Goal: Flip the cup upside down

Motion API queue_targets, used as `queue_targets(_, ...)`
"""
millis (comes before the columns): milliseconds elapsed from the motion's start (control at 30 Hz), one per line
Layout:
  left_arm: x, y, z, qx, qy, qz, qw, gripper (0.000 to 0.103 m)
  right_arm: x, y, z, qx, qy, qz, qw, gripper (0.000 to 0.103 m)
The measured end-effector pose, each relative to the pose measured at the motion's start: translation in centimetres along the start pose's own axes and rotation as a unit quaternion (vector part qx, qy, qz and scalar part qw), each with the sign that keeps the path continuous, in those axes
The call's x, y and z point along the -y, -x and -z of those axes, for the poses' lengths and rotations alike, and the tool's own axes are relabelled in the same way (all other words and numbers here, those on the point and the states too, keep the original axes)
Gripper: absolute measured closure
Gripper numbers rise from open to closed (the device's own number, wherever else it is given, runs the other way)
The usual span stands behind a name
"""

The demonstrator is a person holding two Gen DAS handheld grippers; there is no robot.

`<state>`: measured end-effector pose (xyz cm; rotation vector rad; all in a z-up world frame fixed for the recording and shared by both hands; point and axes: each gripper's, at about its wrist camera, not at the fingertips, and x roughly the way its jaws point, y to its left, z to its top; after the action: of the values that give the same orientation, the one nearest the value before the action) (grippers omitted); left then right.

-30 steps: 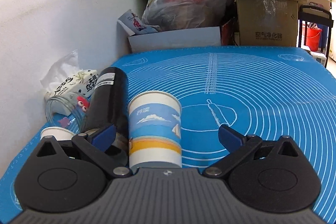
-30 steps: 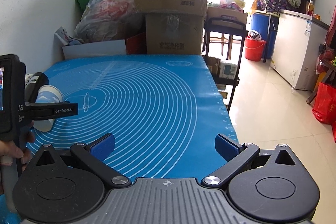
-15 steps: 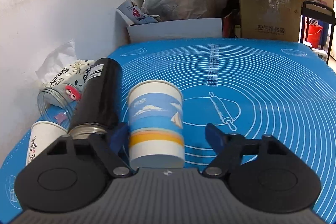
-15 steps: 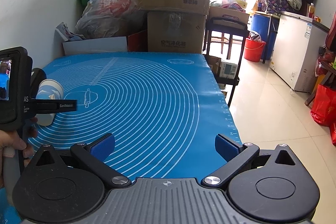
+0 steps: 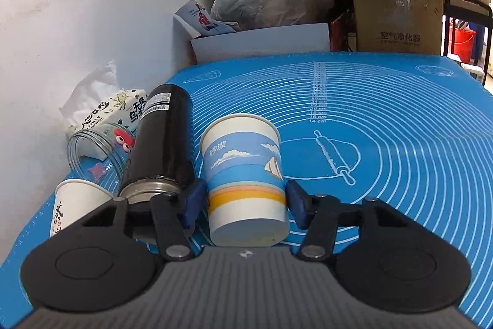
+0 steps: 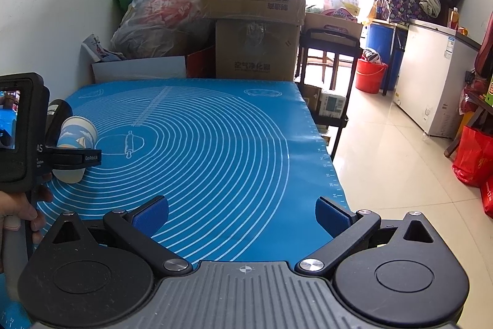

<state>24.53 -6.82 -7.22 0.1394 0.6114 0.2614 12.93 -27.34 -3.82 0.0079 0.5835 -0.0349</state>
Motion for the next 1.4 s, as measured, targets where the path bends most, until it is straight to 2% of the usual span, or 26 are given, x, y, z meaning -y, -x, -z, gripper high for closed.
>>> queue_targets(333, -0.6, 1.7, -0.2, -0.001, 0.011, 0.030, 0.9995, 0.045, -0.1, 0.1, 0.0, -0.001, 0.001, 0.005, 1.000, 0.000)
queue_targets(533, -1.3, 5.2, 0.6, -0.007, 0.008, 0.088, 0.9960, 0.045, -0.3, 1.1, 0.3, -0.002, 0.006, 0.005, 1.000, 0.000)
queue_targets(800, -1.4, 10.0, 4.0, -0.028, -0.026, 0.158, 0.9868, 0.045, -0.8, 3.6, 0.9, -0.002, 0.021, 0.008, 1.000, 0.000)
queue_targets(1033, -1.1, 10.9, 5.9, -0.039, -0.042, 0.165, 0.9847, 0.044, -1.0, 4.5, 1.6, -0.016, 0.041, 0.011, 0.999, 0.000)
queue_targets(1200, -1.2, 10.7, 5.8, -0.043, -0.035, 0.164, 0.9849, 0.042, -1.1, 4.6, 1.8, -0.022, 0.051, 0.012, 0.998, 0.000)
queue_targets(1333, -1.5, 10.5, 5.6, -0.044, -0.026, 0.165, 0.9850, 0.033, -1.1, 4.5, 1.8, -0.023, 0.054, 0.010, 0.998, 0.000)
queue_targets(1400, -1.6, 10.5, 5.5, -0.043, -0.023, 0.164, 0.9853, 0.024, -1.2, 4.5, 1.8, -0.024, 0.057, 0.009, 0.998, 0.000)
